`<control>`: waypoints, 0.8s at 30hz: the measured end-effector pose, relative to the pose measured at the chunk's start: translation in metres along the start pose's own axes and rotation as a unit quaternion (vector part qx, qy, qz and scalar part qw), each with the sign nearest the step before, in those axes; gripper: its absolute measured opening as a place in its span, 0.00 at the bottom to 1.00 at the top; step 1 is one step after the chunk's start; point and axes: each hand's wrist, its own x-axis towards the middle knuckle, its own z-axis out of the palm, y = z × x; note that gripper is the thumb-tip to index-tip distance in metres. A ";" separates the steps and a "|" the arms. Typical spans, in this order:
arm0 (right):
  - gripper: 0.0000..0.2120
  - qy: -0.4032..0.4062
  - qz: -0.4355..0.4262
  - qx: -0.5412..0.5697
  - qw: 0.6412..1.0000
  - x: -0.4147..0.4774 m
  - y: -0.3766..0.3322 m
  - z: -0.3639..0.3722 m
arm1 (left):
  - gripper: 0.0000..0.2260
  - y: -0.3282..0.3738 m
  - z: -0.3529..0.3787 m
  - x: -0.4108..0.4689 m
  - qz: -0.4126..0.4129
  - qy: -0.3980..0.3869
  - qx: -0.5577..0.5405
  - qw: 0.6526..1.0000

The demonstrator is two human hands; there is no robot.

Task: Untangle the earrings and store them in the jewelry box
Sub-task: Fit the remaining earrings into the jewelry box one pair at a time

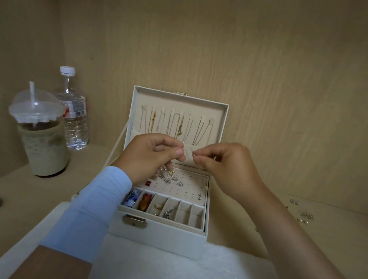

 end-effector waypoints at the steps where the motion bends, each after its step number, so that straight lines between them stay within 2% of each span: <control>1: 0.03 -0.026 -0.006 -0.060 0.998 -0.002 0.005 0.001 | 0.04 -0.001 0.001 0.001 -0.013 0.008 -0.011 1.000; 4: 0.03 -0.093 -0.016 -0.157 0.983 -0.007 0.011 0.004 | 0.05 -0.004 0.001 0.003 -0.038 0.021 -0.042 0.998; 9: 0.03 -0.103 -0.035 -0.181 0.977 -0.008 0.009 0.008 | 0.06 -0.002 0.001 0.006 -0.064 0.021 -0.124 0.990; 17: 0.04 -0.147 -0.053 -0.207 0.966 -0.006 0.011 0.007 | 0.06 0.000 0.006 0.006 -0.096 -0.004 -0.148 0.984; 20: 0.04 -0.156 -0.029 -0.183 0.970 -0.004 0.011 0.008 | 0.05 -0.003 0.007 0.008 -0.103 0.018 -0.155 0.982; 24: 0.04 -0.161 0.031 -0.074 0.984 -0.002 0.015 0.009 | 0.04 -0.004 0.009 0.009 -0.114 0.019 -0.191 0.975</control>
